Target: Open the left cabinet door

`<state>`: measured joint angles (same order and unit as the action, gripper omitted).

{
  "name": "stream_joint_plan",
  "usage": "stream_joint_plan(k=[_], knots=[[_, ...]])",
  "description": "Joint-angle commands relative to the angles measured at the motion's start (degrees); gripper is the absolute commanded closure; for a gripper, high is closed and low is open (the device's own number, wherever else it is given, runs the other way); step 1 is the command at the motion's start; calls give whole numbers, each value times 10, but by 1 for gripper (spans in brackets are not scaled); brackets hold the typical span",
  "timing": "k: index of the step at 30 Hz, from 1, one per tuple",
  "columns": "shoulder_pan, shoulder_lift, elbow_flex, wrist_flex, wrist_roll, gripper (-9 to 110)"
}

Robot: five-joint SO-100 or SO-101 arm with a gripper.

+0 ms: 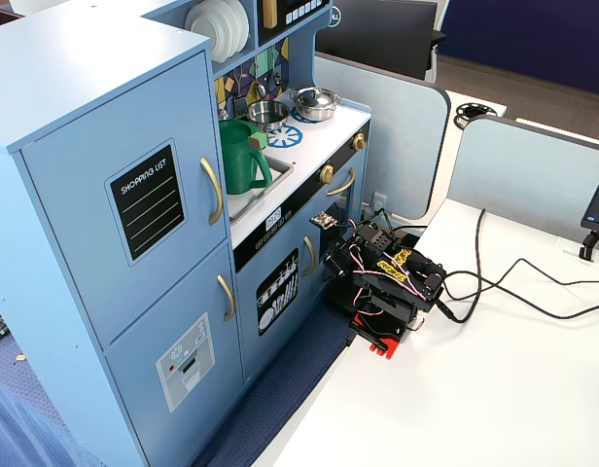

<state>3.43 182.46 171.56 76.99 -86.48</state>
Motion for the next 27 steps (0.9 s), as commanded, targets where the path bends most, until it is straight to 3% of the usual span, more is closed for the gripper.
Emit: stream_joint_plan(k=[1, 17, 27], knots=[[4, -4, 2, 108, -26, 101], [16, -4, -8, 91, -21, 101], [-74, -125, -213, 12, 7, 100]])
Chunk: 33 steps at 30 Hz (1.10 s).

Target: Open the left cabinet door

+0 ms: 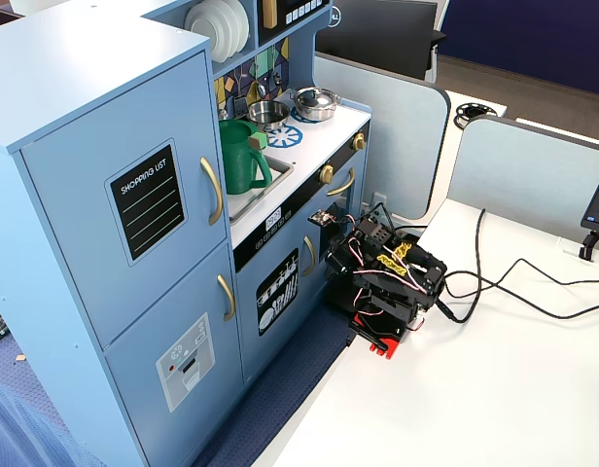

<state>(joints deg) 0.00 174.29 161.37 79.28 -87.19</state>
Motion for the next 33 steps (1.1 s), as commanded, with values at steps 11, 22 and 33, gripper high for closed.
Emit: stream_joint_plan(k=[11, 22, 33], knots=[[-141, -121, -375, -103, -24, 98], [-222, -178, -486, -274, -111, 94], [-342, -260, -504, -573, -185, 86]])
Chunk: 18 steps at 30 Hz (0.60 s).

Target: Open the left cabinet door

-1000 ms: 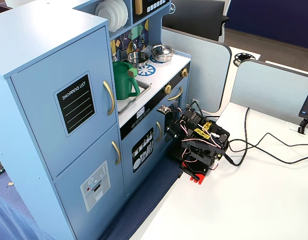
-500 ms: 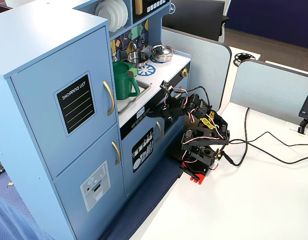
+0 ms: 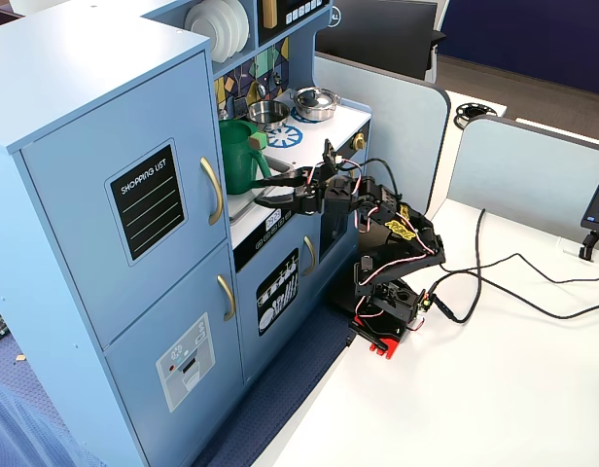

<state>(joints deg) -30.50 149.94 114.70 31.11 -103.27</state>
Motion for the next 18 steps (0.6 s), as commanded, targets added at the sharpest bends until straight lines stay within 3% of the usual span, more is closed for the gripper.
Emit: stream_joint_plan(k=[1, 18], knots=[[-47, -24, -37, -109, -29, 86], [-96, -136, -83, -205, -34, 87]])
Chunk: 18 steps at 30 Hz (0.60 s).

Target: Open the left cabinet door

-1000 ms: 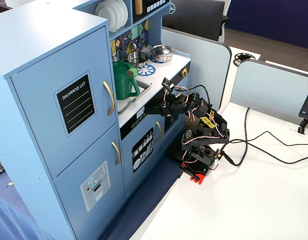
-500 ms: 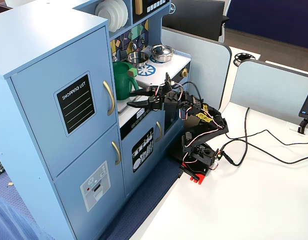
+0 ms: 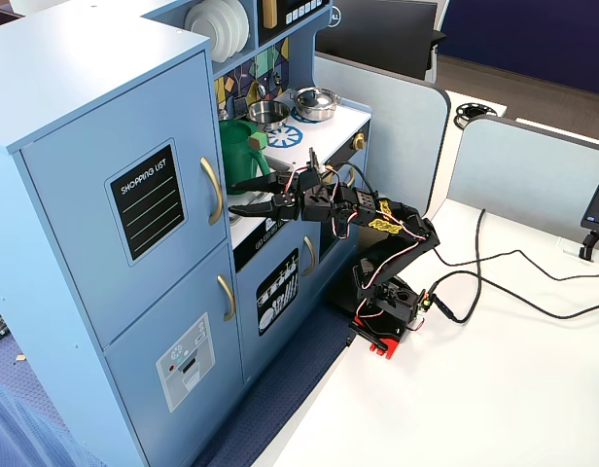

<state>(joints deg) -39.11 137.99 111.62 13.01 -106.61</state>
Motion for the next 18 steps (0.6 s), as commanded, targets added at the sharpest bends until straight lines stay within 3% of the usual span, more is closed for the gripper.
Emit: stream_joint_plan(k=[1, 18], knots=[[-11, -24, -57, -25, 0, 87], [-53, -81, -63, -60, -2, 88]])
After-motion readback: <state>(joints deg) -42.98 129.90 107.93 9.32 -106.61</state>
